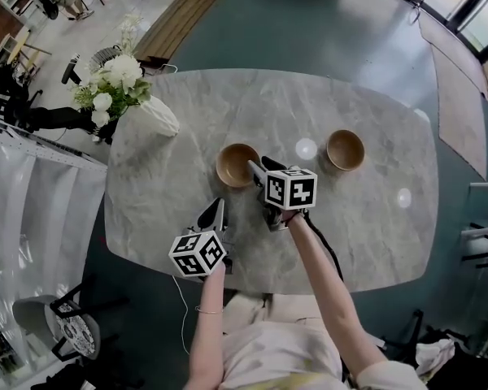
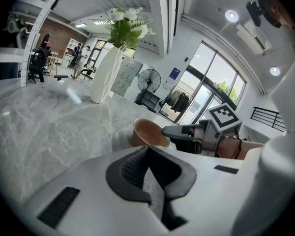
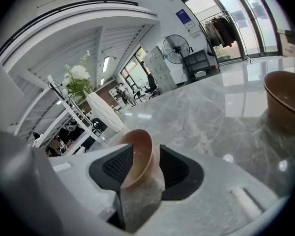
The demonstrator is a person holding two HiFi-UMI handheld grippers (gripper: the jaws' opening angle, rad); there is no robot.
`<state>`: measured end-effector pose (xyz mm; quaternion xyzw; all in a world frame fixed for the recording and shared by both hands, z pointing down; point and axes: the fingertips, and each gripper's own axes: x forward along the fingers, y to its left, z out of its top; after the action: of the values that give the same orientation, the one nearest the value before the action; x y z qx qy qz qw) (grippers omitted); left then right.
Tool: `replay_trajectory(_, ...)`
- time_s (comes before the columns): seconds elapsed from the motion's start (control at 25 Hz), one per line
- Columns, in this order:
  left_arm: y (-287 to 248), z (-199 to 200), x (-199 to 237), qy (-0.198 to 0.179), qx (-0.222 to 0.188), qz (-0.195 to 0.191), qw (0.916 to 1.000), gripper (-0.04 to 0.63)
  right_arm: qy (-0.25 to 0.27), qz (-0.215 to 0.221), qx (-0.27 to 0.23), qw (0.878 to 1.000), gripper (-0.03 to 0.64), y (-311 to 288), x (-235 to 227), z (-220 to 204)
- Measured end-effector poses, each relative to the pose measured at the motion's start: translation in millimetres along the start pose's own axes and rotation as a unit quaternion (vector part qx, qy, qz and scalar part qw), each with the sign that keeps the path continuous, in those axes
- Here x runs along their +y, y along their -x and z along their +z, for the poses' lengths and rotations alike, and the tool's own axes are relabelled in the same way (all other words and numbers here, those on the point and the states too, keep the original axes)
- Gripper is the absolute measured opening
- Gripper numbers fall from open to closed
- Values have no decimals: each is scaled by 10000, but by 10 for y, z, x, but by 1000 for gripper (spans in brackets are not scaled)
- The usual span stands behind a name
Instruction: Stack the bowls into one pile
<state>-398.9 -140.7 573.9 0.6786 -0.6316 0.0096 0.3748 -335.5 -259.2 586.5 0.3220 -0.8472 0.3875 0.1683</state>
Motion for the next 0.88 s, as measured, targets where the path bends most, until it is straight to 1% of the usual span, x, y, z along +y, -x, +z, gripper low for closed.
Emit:
replay_trajectory(0.28, -43, -50, 60, 5, 135, 0, 9999, 0, -311, -360, 166, 9987, 152, -191, -127, -10)
replay_trajectory(0.44, -28, -59, 100, 15, 153, 30, 9999, 0, -408, -412, 258, 9980, 147, -236, -115, -39)
replay_trajectory(0.48, -26, -58, 99, 16, 153, 29, 9999, 0, -429, -415, 267, 9979, 129, -240, -110, -41)
replay_trajectory(0.6, -25, -64, 73, 5, 162, 14, 9999, 0, -452, -479, 280, 9974, 119, -231, -124, -40)
replay_trajectory(0.64, -24, -66, 65, 0, 166, 8, 9999, 0, -444, -518, 274, 9973, 104, -222, -138, -37)
replay_trajectory(0.72, -24, -68, 57, -3, 170, 1, 9999, 0, -425, -576, 251, 9971, 52, -200, -160, -30)
replay_trajectory(0.88, -25, -64, 36, -31, 168, -6, 9999, 0, -530, -504, 194, 9971, 51, -150, -164, -25)
